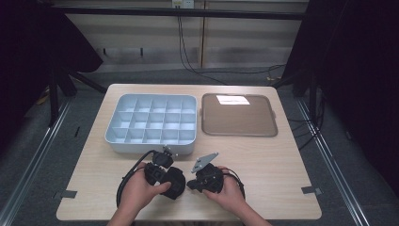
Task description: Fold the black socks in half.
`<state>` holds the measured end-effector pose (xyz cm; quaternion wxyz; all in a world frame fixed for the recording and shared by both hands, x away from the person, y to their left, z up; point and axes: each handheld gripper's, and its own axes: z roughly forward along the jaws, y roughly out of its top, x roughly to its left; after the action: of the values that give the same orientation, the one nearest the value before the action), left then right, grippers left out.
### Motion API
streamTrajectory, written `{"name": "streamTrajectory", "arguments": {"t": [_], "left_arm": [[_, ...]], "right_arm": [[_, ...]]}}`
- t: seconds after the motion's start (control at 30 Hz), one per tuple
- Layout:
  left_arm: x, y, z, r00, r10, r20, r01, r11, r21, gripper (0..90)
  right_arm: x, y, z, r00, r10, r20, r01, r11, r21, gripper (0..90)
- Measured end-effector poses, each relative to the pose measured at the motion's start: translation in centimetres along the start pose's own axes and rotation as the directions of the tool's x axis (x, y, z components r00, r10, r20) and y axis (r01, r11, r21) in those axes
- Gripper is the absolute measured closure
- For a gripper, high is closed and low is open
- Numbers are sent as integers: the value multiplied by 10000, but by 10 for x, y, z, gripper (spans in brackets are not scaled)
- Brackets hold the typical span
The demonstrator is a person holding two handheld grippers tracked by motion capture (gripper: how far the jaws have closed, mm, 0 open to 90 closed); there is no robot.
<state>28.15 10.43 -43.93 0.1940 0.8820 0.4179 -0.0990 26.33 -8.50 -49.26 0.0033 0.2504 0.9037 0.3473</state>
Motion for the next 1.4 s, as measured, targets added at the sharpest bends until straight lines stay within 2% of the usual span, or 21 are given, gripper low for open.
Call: {"name": "streamTrajectory", "arguments": {"t": [0.33, 0.53, 0.63, 0.67, 0.73, 0.77, 0.83, 0.9, 0.93, 0.97, 1.03, 1.17, 1.23, 1.4], "left_arm": [[4, 4, -13, 9996, -265, -95, 263, 9995, -187, 610], [6, 5, -13, 9988, -448, 201, 450, 9990, -68, 672], [6, 5, -11, 9986, -511, 158, 512, 9987, -50, 752], [7, 5, -10, 9977, -616, 298, 616, 9981, 3, 769], [6, 5, -8, 9969, -722, 310, 723, 9974, -11, 776], [8, 5, -8, 9975, -612, 353, 608, 9981, 127, 780], [7, 5, -4, 9967, -743, 337, 739, 9972, 114, 784], [6, 5, 0, 9977, -602, 303, 595, 9980, 230, 789], [3, 4, 5, 9990, -444, 96, 440, 9983, 369, 797], [3, 4, 5, 9990, -444, 96, 440, 9983, 369, 798], [2, 4, 8, 9997, -229, 50, 227, 9988, 425, 797], [1, 2, 9, 9998, -192, 14, 192, 9993, 332, 797], [1, 2, 9, 9998, -183, -4, 183, 9993, 320, 796], [0, 2, 9, 9997, -230, -19, 230, 9994, 276, 789]], "right_arm": [[-1, 0, 0, 10000, 46, 47, -46, 10000, 33, 884], [-1, 1, -2, 9999, -41, 96, 40, 9999, 97, 884], [-2, 0, -4, 9999, -43, 91, 42, 10000, 81, 884], [-2, 0, -3, 9999, -33, 117, 33, 10000, 51, 884], [-1, 0, -4, 9999, 35, 126, -35, 10000, 59, 884], [-1, -1, -4, 9999, 77, 138, -78, 9999, 73, 884], [-2, -1, -4, 9999, 38, 123, -39, 9999, 114, 884], [-2, -1, -5, 9999, 53, 90, -54, 10000, 76, 884], [-3, 0, -5, 9999, -25, 132, 24, 10000, 86, 884], [-3, 0, -5, 9999, -25, 132, 24, 10000, 86, 884], [-3, 1, -6, 9998, 133, 138, -133, 9999, -17, 884], [-6, 3, -10, 9998, -22, 200, 24, 10000, -86, 884], [-5, 7, -12, 9998, 50, 179, -46, 9998, -177, 885], [-2, 19, -17, 9998, -61, 174, 66, 9995, -324, 887]]}}
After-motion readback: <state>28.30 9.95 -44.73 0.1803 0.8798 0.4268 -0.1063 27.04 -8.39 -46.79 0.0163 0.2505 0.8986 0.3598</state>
